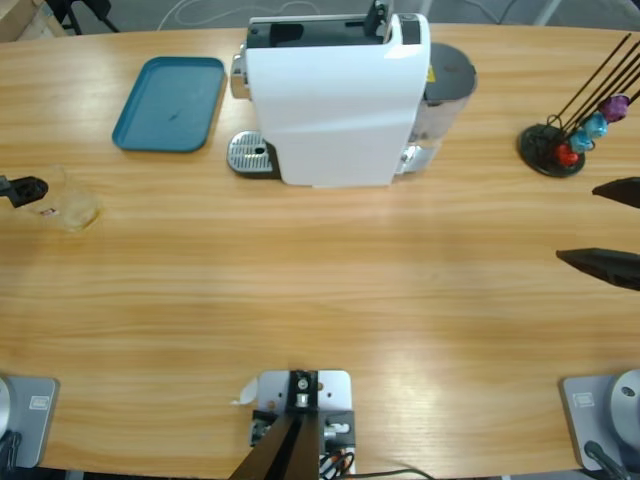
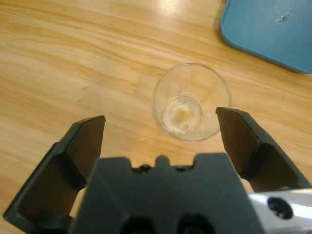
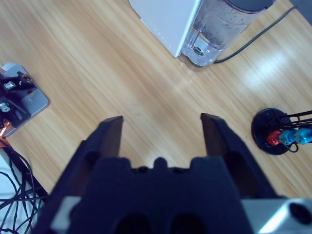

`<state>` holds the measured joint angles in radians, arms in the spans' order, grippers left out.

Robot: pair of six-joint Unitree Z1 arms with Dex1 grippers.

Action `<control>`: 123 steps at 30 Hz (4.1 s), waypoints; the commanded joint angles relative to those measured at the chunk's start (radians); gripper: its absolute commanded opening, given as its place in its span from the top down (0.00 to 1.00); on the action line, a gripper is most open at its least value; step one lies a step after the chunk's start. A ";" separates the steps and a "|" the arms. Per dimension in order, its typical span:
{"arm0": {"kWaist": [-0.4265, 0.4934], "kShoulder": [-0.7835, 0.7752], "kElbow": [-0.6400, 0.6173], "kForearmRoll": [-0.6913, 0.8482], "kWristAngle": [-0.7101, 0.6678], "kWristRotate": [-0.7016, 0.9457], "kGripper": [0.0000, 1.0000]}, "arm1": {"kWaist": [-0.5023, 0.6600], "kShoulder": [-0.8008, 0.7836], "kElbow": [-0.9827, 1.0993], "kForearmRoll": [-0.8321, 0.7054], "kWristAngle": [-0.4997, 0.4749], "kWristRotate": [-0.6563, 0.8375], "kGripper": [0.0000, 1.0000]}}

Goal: Pour coffee

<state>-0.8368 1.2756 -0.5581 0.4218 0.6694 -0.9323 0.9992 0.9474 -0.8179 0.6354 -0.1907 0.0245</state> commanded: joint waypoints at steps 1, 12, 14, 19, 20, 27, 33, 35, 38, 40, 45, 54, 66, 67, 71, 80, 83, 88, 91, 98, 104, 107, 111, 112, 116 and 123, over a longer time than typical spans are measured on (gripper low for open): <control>-0.001 0.073 0.088 -0.163 0.015 0.009 0.00 | 0.009 0.011 0.022 0.000 -0.010 -0.003 0.00; -0.004 0.039 0.101 -0.213 0.004 0.107 0.00 | 0.009 0.033 0.027 -0.011 -0.006 -0.005 0.00; -0.004 0.021 0.102 -0.212 0.004 0.113 0.00 | 0.009 0.034 0.028 -0.014 -0.006 -0.005 0.00; -0.004 -0.064 0.100 -0.210 -0.029 0.171 0.01 | 0.009 0.037 0.041 -0.038 -0.004 -0.005 0.00; -0.004 -0.060 0.104 -0.212 -0.038 0.171 0.01 | 0.009 0.037 0.044 -0.044 -0.004 -0.005 0.00; -0.003 -0.019 0.160 -0.301 -0.093 0.193 0.01 | 0.009 0.040 0.059 -0.074 -0.009 -0.005 0.00; 0.004 0.031 0.161 -0.323 -0.097 0.201 0.01 | 0.009 0.039 0.060 -0.076 -0.011 -0.004 0.00; 0.004 0.050 0.170 -0.355 -0.098 0.205 0.00 | 0.009 0.039 0.060 -0.076 -0.010 -0.005 0.00; 0.009 0.062 0.187 -0.392 -0.105 0.206 0.01 | 0.009 0.041 0.059 -0.074 -0.010 -0.005 0.00; 0.018 0.080 0.193 -0.414 -0.105 0.210 0.00 | 0.009 0.044 0.058 -0.074 -0.010 -0.005 0.00; 0.051 0.113 0.193 -0.438 -0.102 0.221 0.00 | 0.009 0.047 0.057 -0.074 -0.010 -0.005 0.00; 0.068 0.147 0.239 -0.546 -0.100 0.251 0.00 | 0.009 0.061 0.055 -0.077 -0.008 -0.006 0.00; 0.101 0.185 0.238 -0.598 -0.136 0.337 0.58 | 0.009 0.048 0.041 -0.073 -0.007 -0.029 0.00; 0.102 0.189 0.236 -0.598 -0.137 0.340 0.74 | 0.009 0.048 0.038 -0.074 -0.008 -0.035 0.00; 0.102 0.185 0.229 -0.598 -0.136 0.369 1.00 | 0.007 0.051 0.038 -0.079 -0.016 -0.044 0.00; 0.100 0.038 0.185 -0.576 -0.114 0.581 1.00 | 0.007 0.062 0.050 -0.098 -0.028 -0.044 0.00; 0.100 -0.004 0.156 -0.574 -0.225 0.657 1.00 | 0.007 0.093 0.052 -0.099 -0.054 -0.044 0.00; 0.148 -0.018 0.114 -0.572 -0.600 0.896 1.00 | 0.007 0.094 0.060 -0.120 -0.055 -0.044 0.00; 0.191 -0.011 0.088 -0.563 -0.718 1.037 1.00 | 0.007 0.085 0.078 -0.129 -0.052 -0.043 0.00; 0.268 0.112 0.021 -0.570 -0.824 1.178 1.00 | 0.007 0.078 0.087 -0.130 -0.050 -0.041 0.00; 0.455 0.157 -0.007 -0.625 -1.157 1.314 1.00 | 0.007 0.064 0.091 -0.129 -0.050 -0.040 0.00; 0.497 0.235 -0.029 -0.675 -1.225 1.386 1.00 | 0.007 0.066 0.089 -0.129 -0.040 -0.040 0.00; 0.505 0.377 -0.121 -0.673 -1.299 1.512 1.00 | 0.007 0.070 0.080 -0.125 -0.032 -0.040 0.00; 0.505 0.398 -0.133 -0.673 -1.302 1.535 1.00 | 0.007 0.076 0.075 -0.125 -0.032 -0.040 0.00; 0.494 0.432 -0.140 -0.672 -1.338 1.651 1.00 | 0.007 0.082 0.078 -0.123 -0.035 -0.041 0.00; 0.473 0.509 -0.213 -0.669 -1.360 1.701 1.00 | 0.007 0.083 0.070 -0.126 -0.035 -0.040 0.01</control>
<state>-0.3410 1.6757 -0.6914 -0.2375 -0.6632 0.7144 0.9992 1.0127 -0.7585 0.5116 -0.2313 -0.0071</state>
